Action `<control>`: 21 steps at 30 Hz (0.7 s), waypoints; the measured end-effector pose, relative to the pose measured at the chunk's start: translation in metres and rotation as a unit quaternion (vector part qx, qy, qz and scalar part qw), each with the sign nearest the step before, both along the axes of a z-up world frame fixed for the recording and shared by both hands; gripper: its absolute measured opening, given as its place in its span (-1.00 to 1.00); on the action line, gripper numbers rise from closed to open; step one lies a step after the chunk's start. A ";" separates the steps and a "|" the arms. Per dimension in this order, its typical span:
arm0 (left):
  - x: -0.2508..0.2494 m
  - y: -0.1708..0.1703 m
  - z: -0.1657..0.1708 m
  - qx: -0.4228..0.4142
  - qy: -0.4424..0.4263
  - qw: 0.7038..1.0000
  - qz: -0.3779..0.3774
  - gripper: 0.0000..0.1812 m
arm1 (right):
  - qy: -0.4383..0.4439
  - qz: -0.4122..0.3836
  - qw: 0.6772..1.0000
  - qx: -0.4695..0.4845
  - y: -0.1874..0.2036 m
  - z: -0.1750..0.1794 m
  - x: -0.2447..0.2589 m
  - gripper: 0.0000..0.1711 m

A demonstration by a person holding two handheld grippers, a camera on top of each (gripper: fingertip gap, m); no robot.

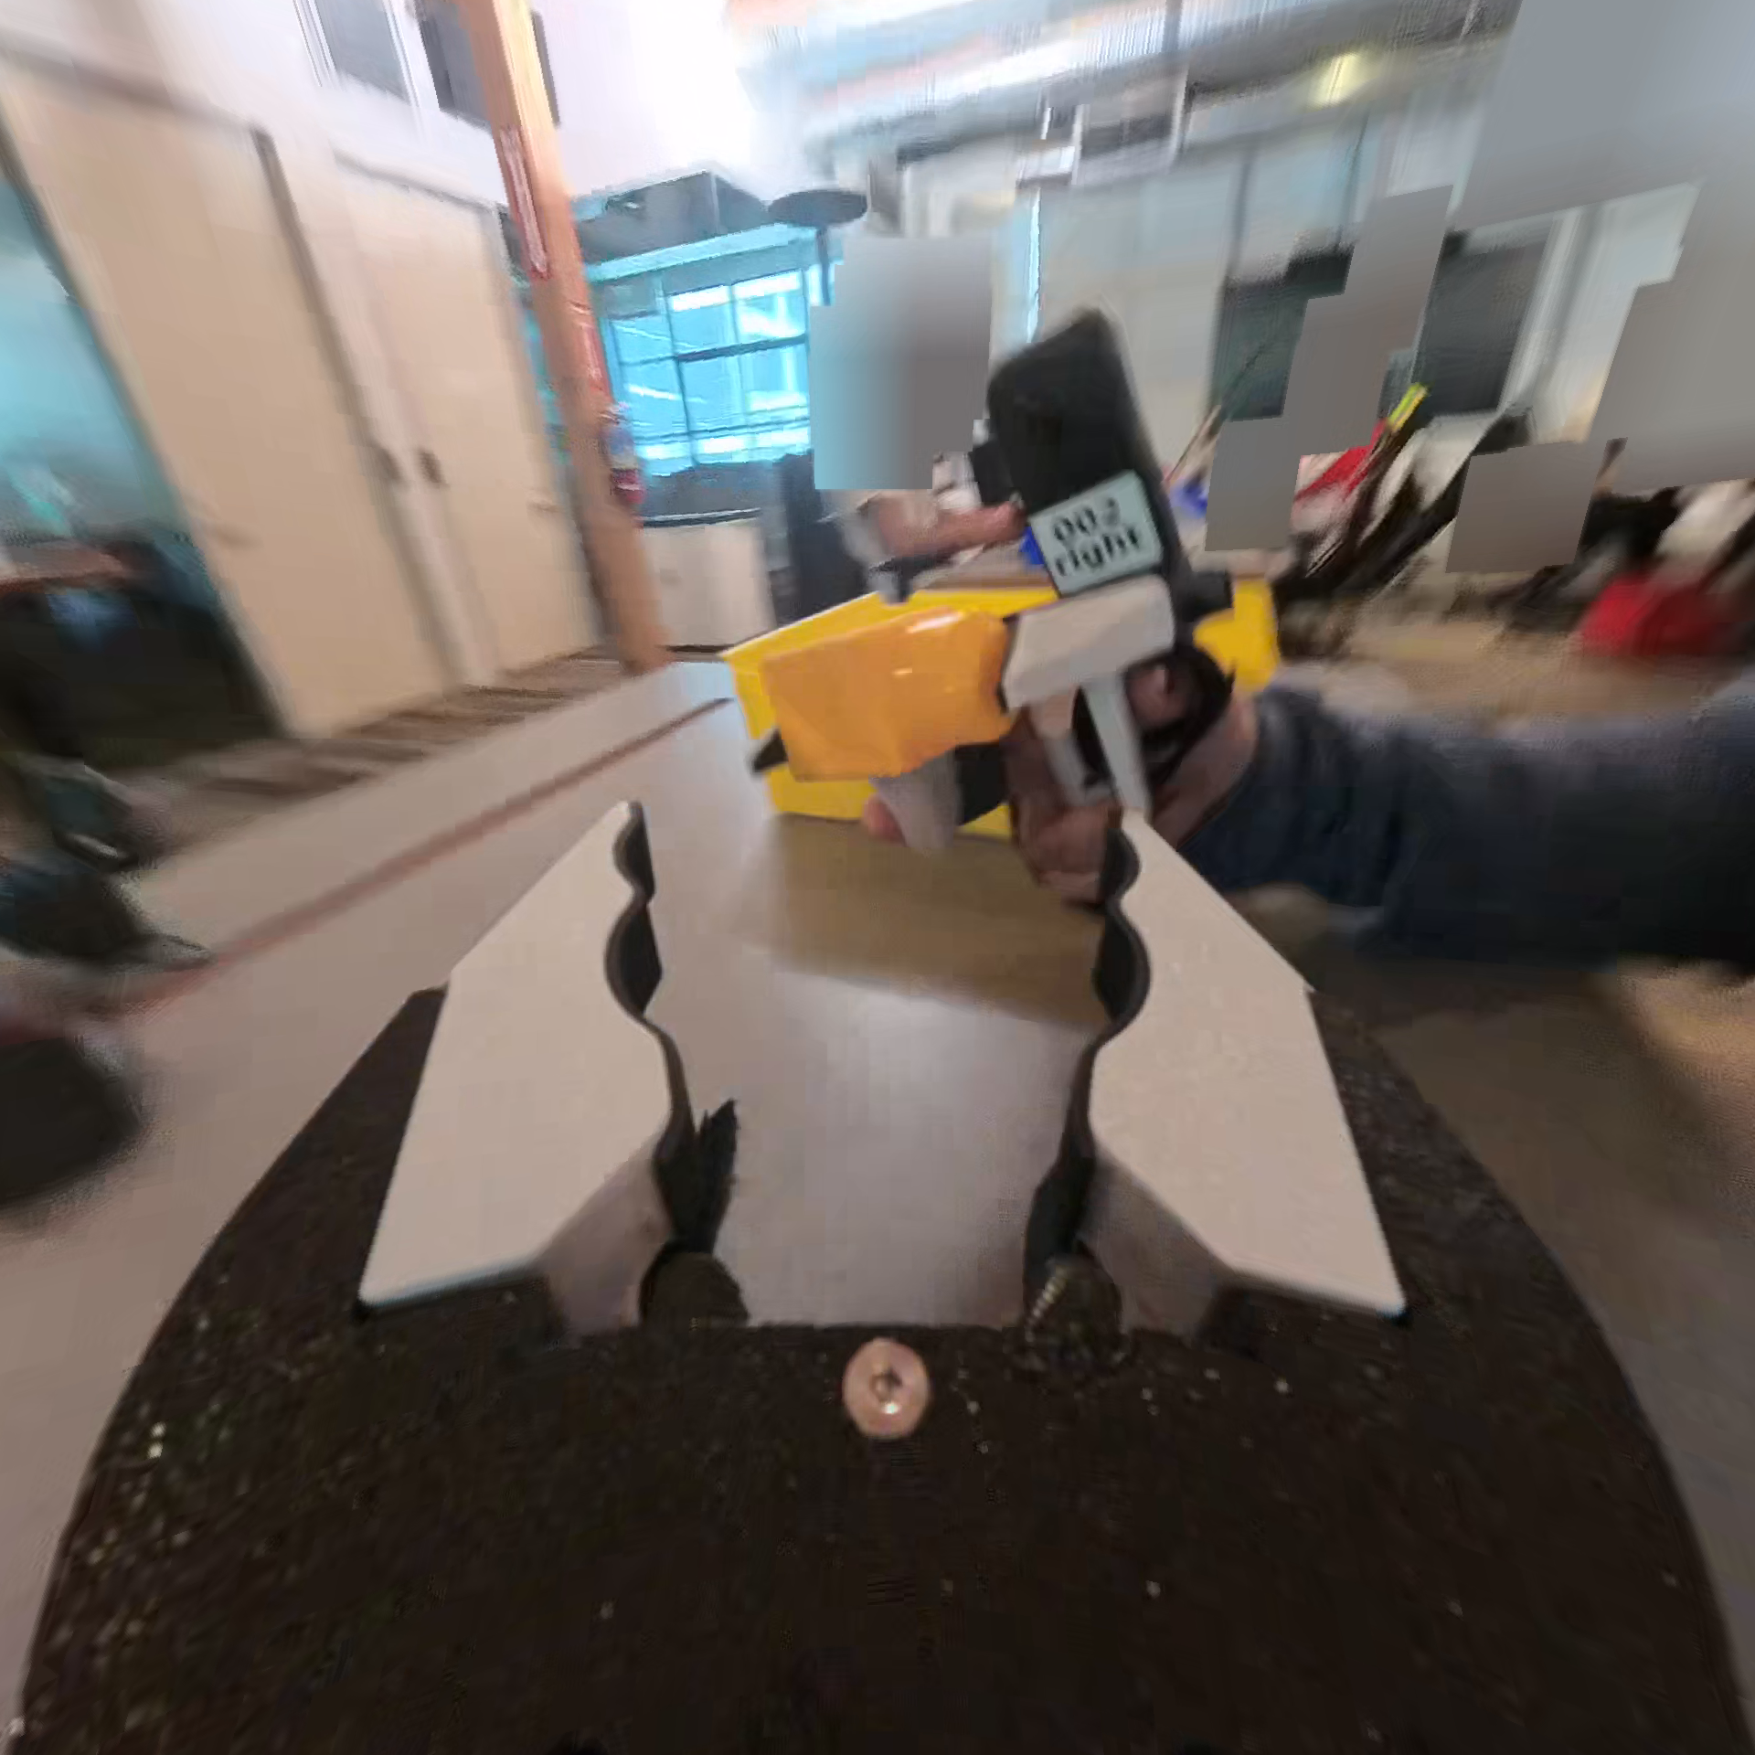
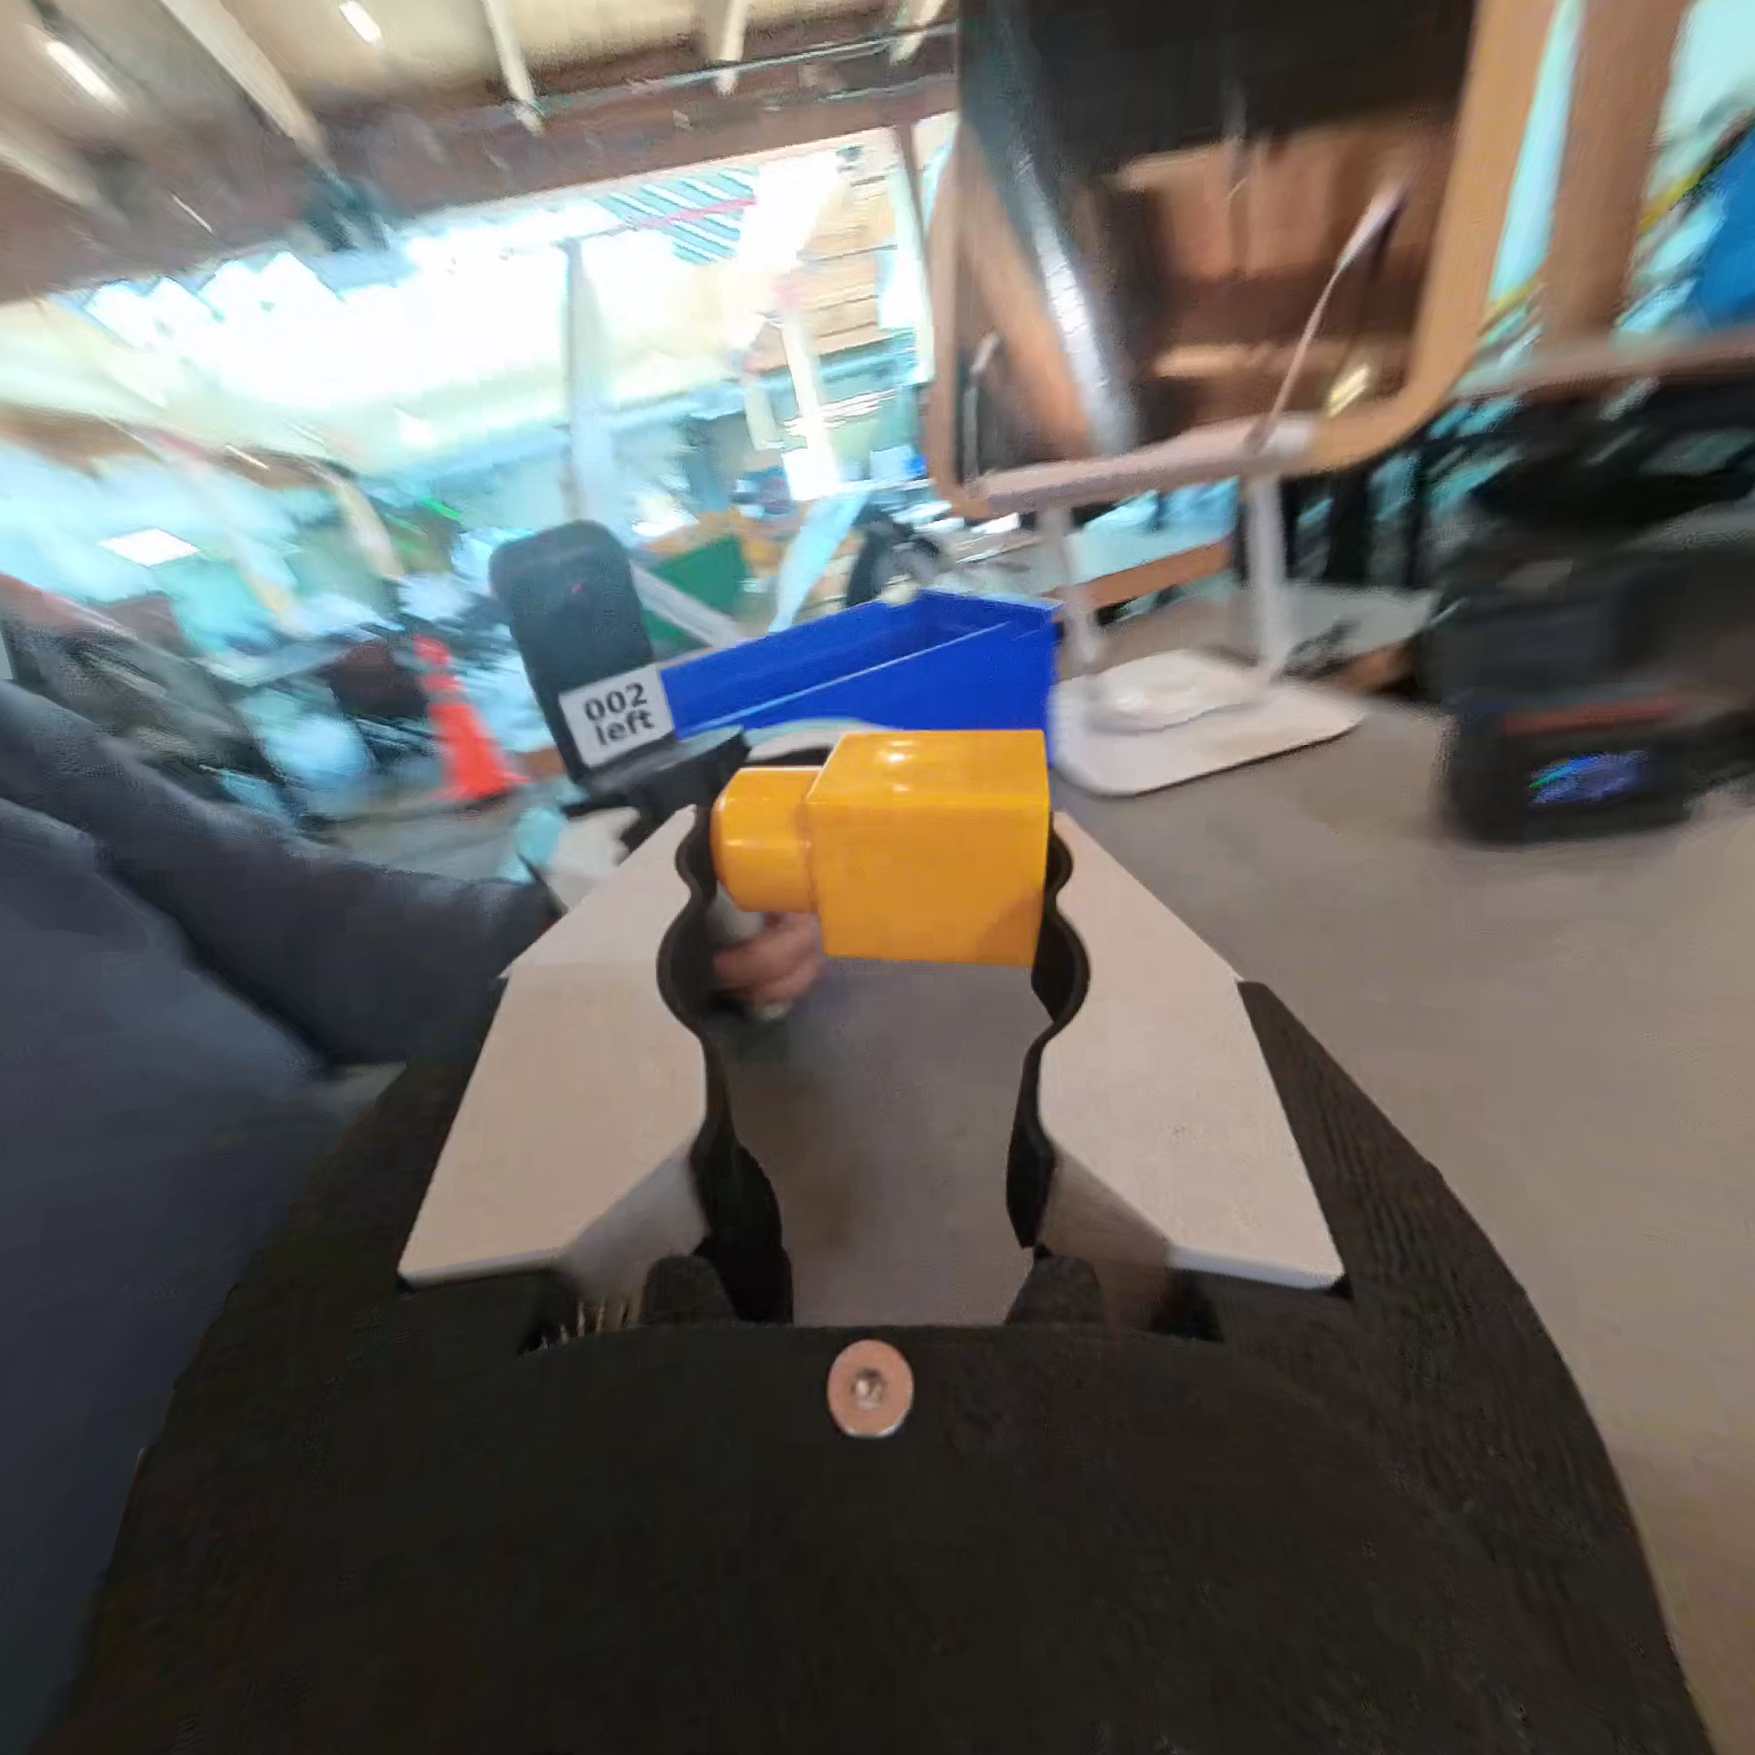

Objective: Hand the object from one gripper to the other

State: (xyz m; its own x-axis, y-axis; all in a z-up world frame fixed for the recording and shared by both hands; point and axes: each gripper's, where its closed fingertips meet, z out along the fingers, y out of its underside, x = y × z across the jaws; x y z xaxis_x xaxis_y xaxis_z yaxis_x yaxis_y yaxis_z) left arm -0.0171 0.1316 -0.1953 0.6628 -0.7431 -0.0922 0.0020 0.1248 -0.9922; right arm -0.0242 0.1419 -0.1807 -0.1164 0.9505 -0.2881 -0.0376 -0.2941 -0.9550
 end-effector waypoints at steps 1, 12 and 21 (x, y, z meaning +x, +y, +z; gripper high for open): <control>0.005 -0.004 -0.001 0.042 0.048 0.998 0.016 0.02 | -0.004 0.040 0.998 -0.051 -0.005 -0.002 0.000 -0.23; 0.023 -0.010 -0.026 0.208 0.284 0.932 0.093 -0.62 | -0.125 0.236 0.929 -0.256 -0.052 -0.038 0.000 -0.22; -0.016 0.015 -0.009 -0.031 0.041 0.995 0.088 -0.62 | -0.049 0.045 0.994 -0.083 0.001 -0.026 -0.006 -0.18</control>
State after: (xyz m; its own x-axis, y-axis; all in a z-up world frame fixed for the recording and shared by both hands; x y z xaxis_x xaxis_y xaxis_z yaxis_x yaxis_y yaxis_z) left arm -0.0331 0.1467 -0.2039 0.7759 -0.6216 -0.1079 -0.0949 0.0541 -0.9940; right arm -0.0300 0.1425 -0.2066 -0.1615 0.8765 -0.4535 0.0872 -0.4451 -0.8912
